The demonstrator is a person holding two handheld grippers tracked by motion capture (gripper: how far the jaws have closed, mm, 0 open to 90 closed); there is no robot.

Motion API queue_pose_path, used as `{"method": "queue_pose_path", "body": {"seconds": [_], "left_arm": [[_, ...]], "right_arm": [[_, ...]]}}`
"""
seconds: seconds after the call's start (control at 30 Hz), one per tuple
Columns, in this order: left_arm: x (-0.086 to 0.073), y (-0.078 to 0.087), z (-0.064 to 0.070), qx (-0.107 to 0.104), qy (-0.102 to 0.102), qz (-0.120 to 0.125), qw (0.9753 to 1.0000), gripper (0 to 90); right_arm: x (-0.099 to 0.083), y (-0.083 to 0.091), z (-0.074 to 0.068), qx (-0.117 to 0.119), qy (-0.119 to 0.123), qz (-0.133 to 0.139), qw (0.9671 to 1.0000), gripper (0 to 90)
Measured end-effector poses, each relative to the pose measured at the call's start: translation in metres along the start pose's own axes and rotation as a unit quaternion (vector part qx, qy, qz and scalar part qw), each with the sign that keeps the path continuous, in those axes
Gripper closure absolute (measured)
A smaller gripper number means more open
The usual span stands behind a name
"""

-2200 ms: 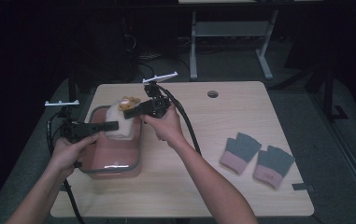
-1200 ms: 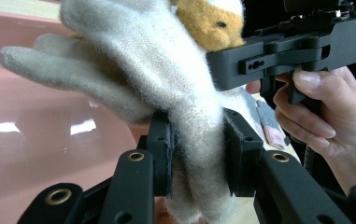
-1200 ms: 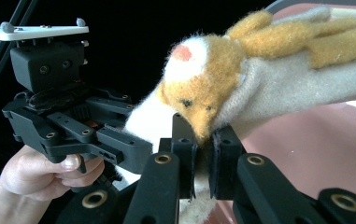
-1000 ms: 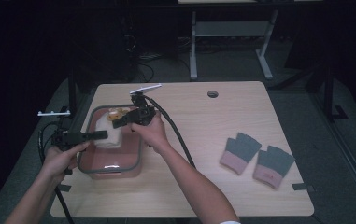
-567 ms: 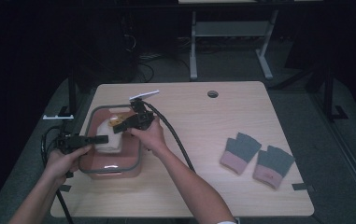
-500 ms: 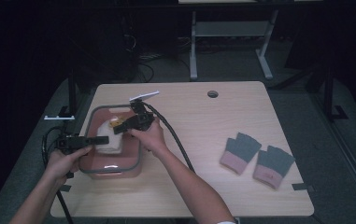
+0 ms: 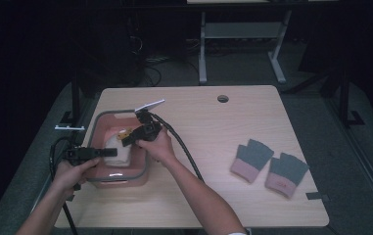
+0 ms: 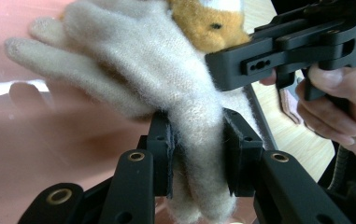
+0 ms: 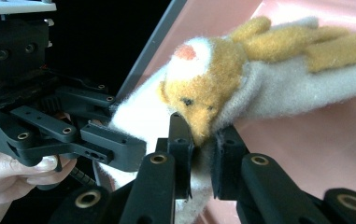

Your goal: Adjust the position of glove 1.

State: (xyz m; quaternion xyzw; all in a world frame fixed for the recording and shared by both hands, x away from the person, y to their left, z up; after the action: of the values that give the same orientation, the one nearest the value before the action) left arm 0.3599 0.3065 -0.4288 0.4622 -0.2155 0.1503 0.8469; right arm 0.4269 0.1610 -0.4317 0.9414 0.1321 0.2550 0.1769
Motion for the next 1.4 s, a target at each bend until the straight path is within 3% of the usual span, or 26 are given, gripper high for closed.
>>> {"method": "queue_pose_path", "body": {"seconds": [0.33,0.53,0.6,0.73,1.0,1.17,1.27,1.4], "left_arm": [[-0.008,-0.013,-0.003,0.026,0.005,-0.021,0.9994,67.5],[-0.009,-0.017,-0.005,0.048,0.002,-0.033,0.9983,67.6],[-0.01,-0.018,-0.003,0.055,0.01,-0.036,0.9978,67.6],[-0.009,-0.019,-0.004,0.068,-0.001,-0.042,0.9968,67.6],[-0.011,-0.022,-0.004,0.092,-0.009,-0.062,0.9938,66.9],[-0.012,-0.023,-0.004,0.112,-0.021,-0.077,0.9905,58.4],[-0.01,-0.017,-0.005,0.129,-0.03,-0.075,0.9884,54.2],[-0.003,-0.008,-0.005,0.142,-0.035,-0.059,0.9874,53.0]], "right_arm": [[-0.008,0.008,0.003,-0.035,0.008,-0.032,0.9988,75.9],[-0.01,0.015,0.002,-0.043,0.011,-0.041,0.9982,74.4],[-0.012,0.016,0.001,-0.047,0.011,-0.045,0.9978,74.0],[-0.013,0.02,-0.002,-0.05,0.014,-0.05,0.9974,73.5],[-0.01,0.036,-0.006,-0.048,0.018,-0.032,0.9982,74.4],[-0.011,0.04,-0.008,-0.041,0.019,-0.025,0.9987,74.4],[-0.012,0.042,-0.009,-0.037,0.022,-0.025,0.9988,74.4],[-0.013,0.046,-0.01,-0.032,0.022,-0.016,0.9991,74.4]]}}
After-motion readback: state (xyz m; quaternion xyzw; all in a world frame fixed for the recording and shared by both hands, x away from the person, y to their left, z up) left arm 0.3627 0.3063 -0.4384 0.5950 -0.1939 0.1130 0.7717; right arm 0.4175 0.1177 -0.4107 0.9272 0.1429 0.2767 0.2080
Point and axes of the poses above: each handheld gripper's, and its own axes: y roughly backward along the jaws, x roughly out of its top, z roughly to its right, the point moved 6 cm from there along -y, roughly forward along the jaws, and after that the axes turned 12 degrees about x, right-handed, at the moved point
